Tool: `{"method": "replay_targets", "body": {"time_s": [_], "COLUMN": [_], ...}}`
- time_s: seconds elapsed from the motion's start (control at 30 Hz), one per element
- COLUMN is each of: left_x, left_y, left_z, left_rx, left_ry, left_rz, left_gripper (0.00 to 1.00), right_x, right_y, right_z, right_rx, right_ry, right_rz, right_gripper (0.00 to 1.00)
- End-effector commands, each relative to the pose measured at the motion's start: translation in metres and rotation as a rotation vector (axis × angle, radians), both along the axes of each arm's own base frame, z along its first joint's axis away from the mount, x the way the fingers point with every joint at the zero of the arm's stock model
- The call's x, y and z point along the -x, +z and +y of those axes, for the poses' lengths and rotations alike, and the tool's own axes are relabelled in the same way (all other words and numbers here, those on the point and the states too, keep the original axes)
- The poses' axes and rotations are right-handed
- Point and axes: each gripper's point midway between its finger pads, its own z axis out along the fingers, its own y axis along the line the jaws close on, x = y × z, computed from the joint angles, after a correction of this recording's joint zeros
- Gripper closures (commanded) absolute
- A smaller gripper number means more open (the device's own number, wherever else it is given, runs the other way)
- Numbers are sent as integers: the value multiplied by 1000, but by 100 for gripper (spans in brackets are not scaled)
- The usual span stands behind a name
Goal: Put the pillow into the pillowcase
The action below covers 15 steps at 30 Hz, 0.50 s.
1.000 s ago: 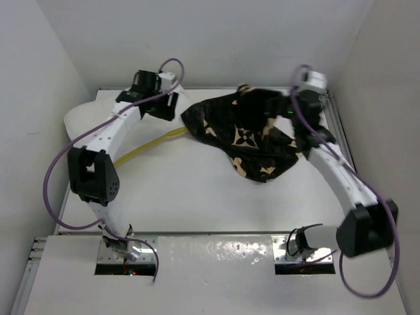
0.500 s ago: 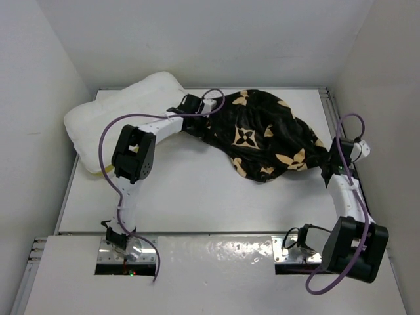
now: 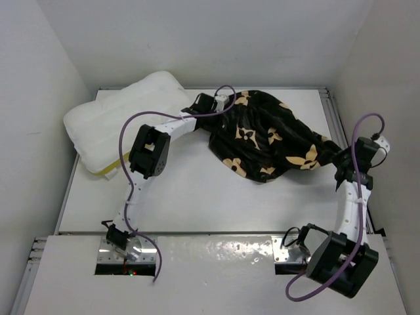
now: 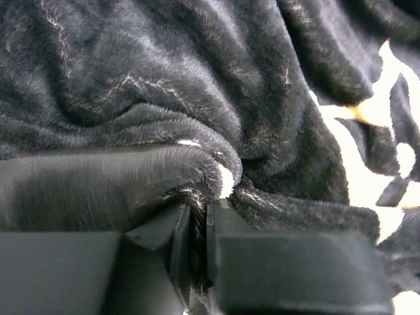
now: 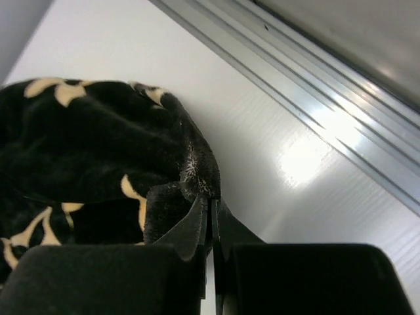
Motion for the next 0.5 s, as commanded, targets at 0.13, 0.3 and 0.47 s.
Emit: {"method": "replay_targets", "body": {"time_s": [0.13,0.3,0.47], "left_x": [-49,-63,-29], "left_y": [130,266,282], "left_z": [103,245,294], "left_rx": [-60,-277,-497], "left_ry": [51,271,247], "left_rz": [-201,-479,-497], "left_gripper": [100,100,100], "right_x": [-4,3,-1], "right_y": [65,64,57], "right_z": [-36,-54,-52], "right_rx": [96,89,34], "right_ry": [-68,-159,-155], "right_rz": [-101,-53,-63], "right_gripper": [100,100,100]}}
